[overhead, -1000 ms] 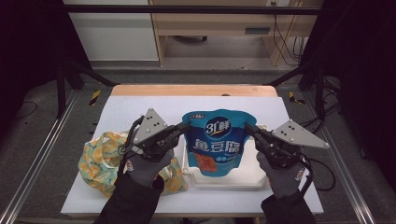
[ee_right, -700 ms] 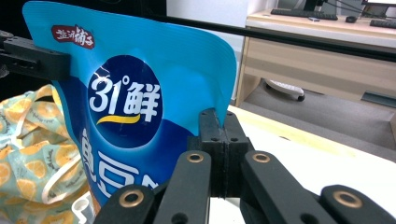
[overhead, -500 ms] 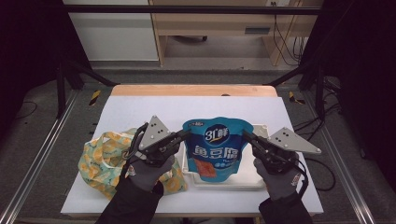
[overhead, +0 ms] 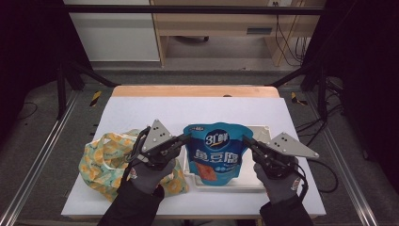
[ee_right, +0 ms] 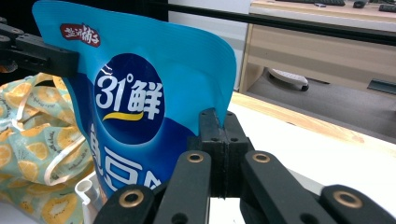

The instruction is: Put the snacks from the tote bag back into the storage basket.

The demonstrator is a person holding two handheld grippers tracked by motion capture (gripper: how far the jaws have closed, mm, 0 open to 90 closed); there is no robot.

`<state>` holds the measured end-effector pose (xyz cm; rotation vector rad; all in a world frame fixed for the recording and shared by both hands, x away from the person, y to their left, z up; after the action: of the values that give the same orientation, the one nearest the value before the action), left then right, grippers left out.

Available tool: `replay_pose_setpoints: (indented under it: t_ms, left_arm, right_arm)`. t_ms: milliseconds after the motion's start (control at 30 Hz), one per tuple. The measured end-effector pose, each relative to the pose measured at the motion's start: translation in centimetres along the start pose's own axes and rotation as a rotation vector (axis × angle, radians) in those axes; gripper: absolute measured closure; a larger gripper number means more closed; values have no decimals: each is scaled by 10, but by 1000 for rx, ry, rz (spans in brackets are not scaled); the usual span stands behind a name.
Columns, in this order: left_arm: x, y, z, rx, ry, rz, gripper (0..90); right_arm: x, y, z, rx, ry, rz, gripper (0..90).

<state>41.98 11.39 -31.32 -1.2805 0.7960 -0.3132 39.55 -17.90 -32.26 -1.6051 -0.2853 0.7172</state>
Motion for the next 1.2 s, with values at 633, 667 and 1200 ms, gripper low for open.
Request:
replay_pose_setpoints:
  t_ms: [633, 667, 1200]
  left_arm:
    - [2, 10, 2, -16, 0, 16, 900]
    - [3, 11, 2, -15, 0, 18, 900]
    - [4, 12, 2, -9, 19, 25, 842]
  right_arm:
    - [6, 8, 1, 10, -10, 28, 900]
    - [6, 9, 1, 11, -9, 28, 900]
    - [8, 13, -2, 27, -10, 37, 876]
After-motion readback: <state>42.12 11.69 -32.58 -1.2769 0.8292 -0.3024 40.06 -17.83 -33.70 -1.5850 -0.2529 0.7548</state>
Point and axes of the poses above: each handheld gripper's, and its own axes: x roughly forward along the jaws, y roughly out of its underside, z roughly to its left, the point moved 1 cm from there along x, roughly forward along the jaws, and after that the axes turned 4 degrees about -y, right-handed, at the moved point
